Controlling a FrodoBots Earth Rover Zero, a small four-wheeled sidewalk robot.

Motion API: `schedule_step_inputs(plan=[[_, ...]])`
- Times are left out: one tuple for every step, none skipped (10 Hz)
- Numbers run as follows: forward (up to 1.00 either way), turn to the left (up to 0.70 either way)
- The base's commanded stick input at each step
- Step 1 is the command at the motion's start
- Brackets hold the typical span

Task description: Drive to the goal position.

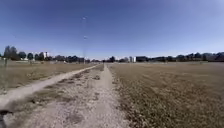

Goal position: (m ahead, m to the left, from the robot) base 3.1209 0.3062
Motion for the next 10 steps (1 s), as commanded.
schedule_step_inputs(plan=[[0.70, 0.00], [0.70, 0.00], [0.70, 0.00], [0.70, 0.00], [0.70, 0.00], [0.70, 0.00], [0.70, 0.00], [0.70, 0.00], [0.70, 0.00], [0.70, 0.00]])
